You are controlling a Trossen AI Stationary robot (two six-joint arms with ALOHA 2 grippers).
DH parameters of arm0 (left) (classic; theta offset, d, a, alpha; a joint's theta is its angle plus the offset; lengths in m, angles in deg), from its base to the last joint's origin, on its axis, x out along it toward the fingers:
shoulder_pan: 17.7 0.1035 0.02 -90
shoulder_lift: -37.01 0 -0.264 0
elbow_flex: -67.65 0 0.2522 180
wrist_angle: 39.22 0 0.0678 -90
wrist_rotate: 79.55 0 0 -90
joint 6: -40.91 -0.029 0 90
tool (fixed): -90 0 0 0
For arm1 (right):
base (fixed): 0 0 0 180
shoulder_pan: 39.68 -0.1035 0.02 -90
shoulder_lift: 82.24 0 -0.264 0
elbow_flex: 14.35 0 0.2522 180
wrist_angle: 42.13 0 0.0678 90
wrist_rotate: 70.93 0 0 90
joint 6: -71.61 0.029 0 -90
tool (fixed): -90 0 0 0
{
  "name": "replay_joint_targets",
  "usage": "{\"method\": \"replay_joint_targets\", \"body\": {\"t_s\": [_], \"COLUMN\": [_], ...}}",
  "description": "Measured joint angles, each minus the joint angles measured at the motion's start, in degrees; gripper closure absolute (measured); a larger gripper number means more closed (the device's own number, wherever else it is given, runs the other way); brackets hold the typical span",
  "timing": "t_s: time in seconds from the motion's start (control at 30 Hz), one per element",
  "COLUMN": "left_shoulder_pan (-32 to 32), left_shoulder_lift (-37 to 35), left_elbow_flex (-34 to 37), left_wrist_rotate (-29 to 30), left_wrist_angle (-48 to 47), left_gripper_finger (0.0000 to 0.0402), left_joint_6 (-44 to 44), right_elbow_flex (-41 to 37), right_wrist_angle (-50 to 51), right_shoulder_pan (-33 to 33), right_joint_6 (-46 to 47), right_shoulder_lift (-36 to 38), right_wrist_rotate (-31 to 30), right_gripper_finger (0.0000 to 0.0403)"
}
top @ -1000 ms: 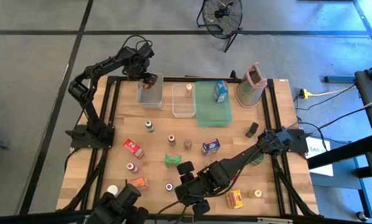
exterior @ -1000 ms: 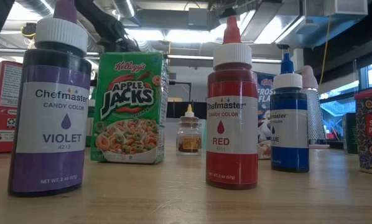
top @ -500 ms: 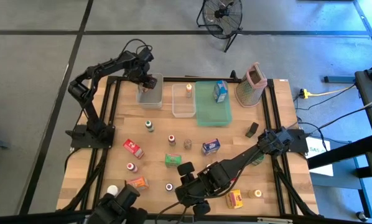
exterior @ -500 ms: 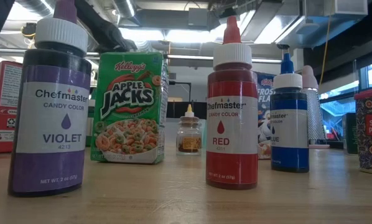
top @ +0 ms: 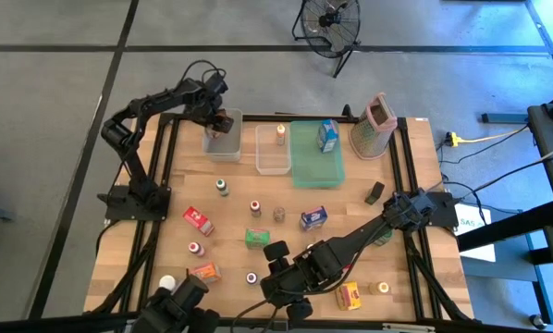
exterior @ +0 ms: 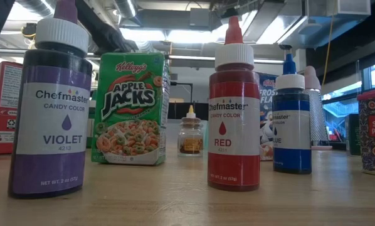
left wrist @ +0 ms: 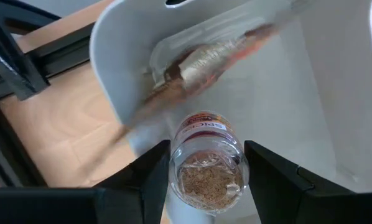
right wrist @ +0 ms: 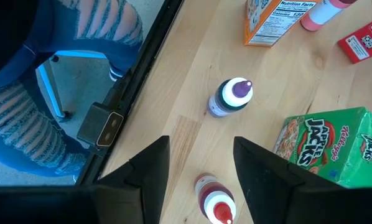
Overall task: Pick & Place Kitchen Items
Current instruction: Put the brown seasoning bottle into the gray bin, then put the green food coloring bottle into the transparent bin
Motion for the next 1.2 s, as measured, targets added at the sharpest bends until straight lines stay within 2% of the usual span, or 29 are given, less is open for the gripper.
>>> {"method": "replay_joint_targets", "body": {"t_s": [0.47,0.8,1.2], "left_shoulder_pan": [0.0,0.0,0.0], "left_shoulder_lift": [0.0,0.0,0.0], "left_elbow_flex": [0.3,0.3,0.3], "left_wrist_rotate": [-0.1,-0.1,-0.2], "left_wrist_angle": [0.8,0.8,0.8], "left_gripper_finger": [0.0218,0.0192,0.0181], "left_joint_6": [-1.4,-1.5,-2.7], "right_elbow_flex": [0.0,0.0,0.0], "right_wrist_angle": [-0.1,-0.1,-0.1], "right_shoulder_pan": [0.0,0.0,0.0], "right_joint_6": [0.0,0.0,0.1], "right_shoulder_lift": [0.0,0.0,0.0], "right_wrist_rotate": [0.0,0.0,0.0], "right_gripper_finger": [0.0224,0.0224,0.0224]}}
